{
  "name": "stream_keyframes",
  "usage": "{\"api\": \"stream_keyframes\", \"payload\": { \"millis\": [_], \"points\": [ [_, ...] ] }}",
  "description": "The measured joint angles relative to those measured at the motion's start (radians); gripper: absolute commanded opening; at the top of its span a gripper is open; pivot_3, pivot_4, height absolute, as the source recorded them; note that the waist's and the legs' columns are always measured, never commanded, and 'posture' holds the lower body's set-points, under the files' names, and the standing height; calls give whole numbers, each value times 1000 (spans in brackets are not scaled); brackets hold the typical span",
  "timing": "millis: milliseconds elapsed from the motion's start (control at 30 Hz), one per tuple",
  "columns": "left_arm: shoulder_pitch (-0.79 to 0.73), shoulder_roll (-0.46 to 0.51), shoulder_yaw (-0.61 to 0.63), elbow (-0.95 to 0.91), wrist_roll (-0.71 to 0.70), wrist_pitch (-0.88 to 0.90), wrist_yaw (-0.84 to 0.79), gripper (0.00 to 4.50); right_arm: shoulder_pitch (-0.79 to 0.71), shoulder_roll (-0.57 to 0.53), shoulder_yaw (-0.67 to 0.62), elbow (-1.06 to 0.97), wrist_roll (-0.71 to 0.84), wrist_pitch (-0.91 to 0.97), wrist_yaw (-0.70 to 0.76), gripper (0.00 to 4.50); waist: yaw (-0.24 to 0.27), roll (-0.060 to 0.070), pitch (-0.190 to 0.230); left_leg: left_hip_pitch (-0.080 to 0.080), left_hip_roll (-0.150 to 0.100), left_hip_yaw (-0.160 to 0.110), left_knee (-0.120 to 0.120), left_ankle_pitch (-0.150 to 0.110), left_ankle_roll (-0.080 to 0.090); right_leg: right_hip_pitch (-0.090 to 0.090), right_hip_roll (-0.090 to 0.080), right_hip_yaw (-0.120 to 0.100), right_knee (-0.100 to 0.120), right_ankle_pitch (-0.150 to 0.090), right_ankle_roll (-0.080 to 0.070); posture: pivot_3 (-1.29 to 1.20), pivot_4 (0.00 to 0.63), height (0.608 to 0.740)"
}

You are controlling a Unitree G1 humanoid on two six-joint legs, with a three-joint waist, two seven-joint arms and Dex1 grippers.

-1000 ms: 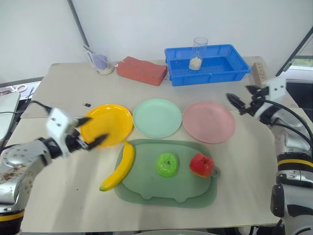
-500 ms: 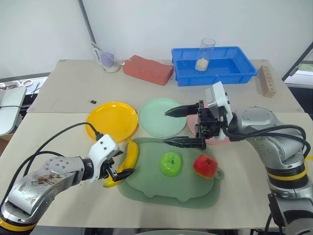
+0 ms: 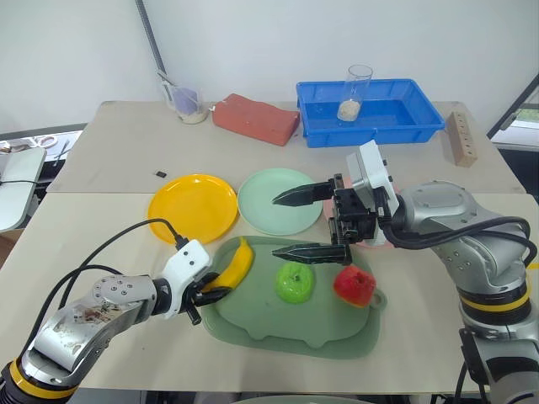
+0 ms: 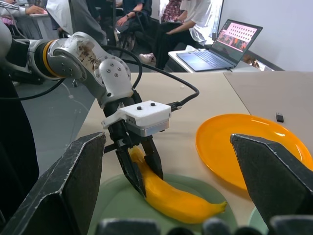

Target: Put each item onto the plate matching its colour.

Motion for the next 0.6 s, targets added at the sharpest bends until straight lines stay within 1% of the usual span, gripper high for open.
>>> {"api": "stream_keyframes", "payload": {
  "millis": [100,167,233,333,467,600],
  "points": [
    [-39,-4,10,18,1,-42,-36,1083,-3,0,0,23,-6,-4,-1,4500,2,0,0,-1,0,0,0,0,0,-1,0,-1,0,0,0,0,150,740],
    [-88,-8,59,59,-22,-82,-79,1083,-6,6,0,43,-19,-11,-6,4500,2,0,0,-1,0,0,0,0,0,-1,0,-1,0,0,-1,0,150,740],
    [-169,-7,141,152,-38,-141,-131,1083,-20,25,-1,70,-26,-17,-28,4500,2,0,0,-2,0,-1,0,1,2,-3,0,-2,1,1,-1,0,150,740],
    [-287,21,196,318,-3,-203,-155,1083,-55,68,0,93,-59,-19,-89,4500,-1,1,-1,-3,0,-2,0,4,6,-6,2,-1,2,1,-1,0,150,740],
    [-421,2,193,547,77,-236,-123,1083,-108,100,35,126,-142,-17,-181,4500,-1,2,-1,-4,0,-2,0,4,7,-8,2,-1,4,1,-1,0,150,740],
    [-444,-50,167,669,111,-257,-120,1083,-119,115,54,141,-173,-6,-208,4500,2,2,-1,-6,0,-2,1,4,7,-9,3,-2,6,1,0,0,150,740]
  ]
}}
